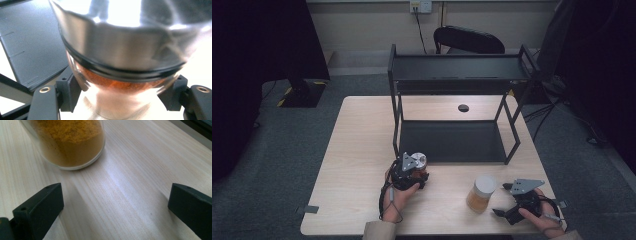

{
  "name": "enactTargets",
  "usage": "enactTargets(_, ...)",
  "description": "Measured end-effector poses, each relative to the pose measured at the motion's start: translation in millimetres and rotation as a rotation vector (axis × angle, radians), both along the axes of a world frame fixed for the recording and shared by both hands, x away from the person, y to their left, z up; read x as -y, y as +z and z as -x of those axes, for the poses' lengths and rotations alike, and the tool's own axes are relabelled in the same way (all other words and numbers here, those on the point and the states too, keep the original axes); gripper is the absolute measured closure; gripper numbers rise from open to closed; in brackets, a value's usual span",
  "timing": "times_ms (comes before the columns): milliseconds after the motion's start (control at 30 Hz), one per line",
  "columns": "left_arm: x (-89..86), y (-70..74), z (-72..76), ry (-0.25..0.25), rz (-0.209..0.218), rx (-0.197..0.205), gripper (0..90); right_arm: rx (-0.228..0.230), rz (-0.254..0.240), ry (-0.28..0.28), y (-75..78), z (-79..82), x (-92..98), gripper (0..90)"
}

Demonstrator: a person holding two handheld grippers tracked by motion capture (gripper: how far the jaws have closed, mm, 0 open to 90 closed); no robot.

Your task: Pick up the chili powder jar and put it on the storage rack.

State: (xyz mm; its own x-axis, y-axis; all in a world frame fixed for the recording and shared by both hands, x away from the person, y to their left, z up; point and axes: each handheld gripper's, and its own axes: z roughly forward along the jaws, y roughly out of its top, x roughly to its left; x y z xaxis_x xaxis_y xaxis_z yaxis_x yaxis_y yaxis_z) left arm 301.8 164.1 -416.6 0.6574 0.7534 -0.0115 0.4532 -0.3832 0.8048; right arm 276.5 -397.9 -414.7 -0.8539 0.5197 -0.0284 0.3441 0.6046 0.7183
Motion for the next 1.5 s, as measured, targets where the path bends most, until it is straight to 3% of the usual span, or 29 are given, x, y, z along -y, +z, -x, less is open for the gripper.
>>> enactTargets(100, -0.7, 0.7, -1.5, 0.004, 0.012, -0.011, 30.1, 0.0, 0.0, 0.0, 0.0, 0.0, 0.0, 0.0)
enactTargets(200, -4.2, 0.0, -3.4, 0.013, 0.052, -0.028, 30.0, 0.0, 0.0, 0.0, 0.0, 0.0, 0.0, 0.0)
enactTargets(633, -6.9, 13.1, -10.7, 0.015, 0.08, -0.04, 30.1, 0.0, 0.0, 0.0, 0.0, 0.0, 0.0, 0.0)
enactTargets(1233, -4.6, 49.0, -25.0, 0.004, 0.096, -0.04, 30.1, 0.0, 0.0, 0.0, 0.0, 0.0, 0.0, 0.0)
enactTargets(1500, 0.9, 63.1, -32.0, -0.015, 0.081, -0.037, 30.1, 0.0, 0.0, 0.0, 0.0, 0.0, 0.0, 0.0)
